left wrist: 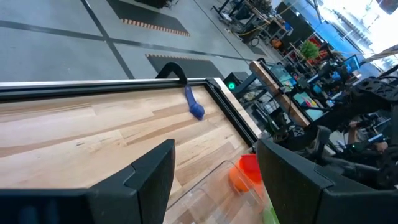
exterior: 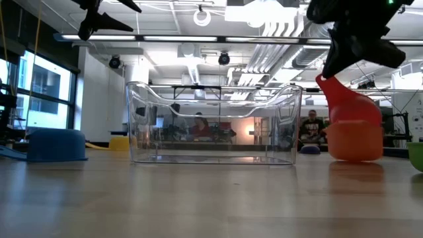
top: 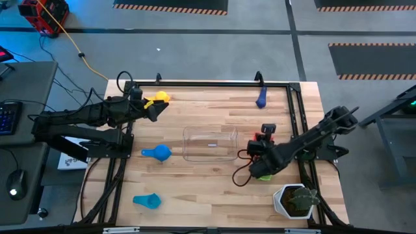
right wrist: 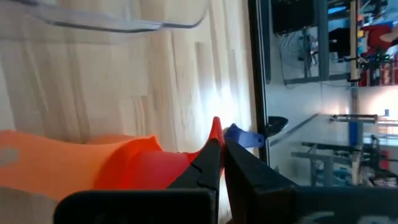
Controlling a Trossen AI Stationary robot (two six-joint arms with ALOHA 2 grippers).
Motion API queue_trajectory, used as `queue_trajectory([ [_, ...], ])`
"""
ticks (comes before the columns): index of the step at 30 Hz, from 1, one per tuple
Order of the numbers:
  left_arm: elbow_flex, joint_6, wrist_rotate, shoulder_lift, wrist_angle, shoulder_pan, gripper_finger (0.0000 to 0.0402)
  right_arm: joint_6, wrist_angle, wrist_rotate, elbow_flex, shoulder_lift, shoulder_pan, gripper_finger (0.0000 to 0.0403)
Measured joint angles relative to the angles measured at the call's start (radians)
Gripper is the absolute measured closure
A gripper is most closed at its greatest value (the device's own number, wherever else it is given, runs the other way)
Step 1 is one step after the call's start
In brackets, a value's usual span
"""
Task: Nest measuring cups in basket
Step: Stack the red measuring cup on top of the orange measuring cup
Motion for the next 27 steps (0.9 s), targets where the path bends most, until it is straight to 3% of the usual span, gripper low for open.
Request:
queue_trajectory([
  [14,0.0,0.0,-0.011,0.0,0.0,0.0,0.0183,0.006,0.022,-0.029,0.0,0.023,0.01,0.0395],
  [27,0.0,0.0,-0.017,0.0,0.0,0.0,0.0183,0.006,0.05,-0.011,0.0,0.023,0.01,0.0268],
])
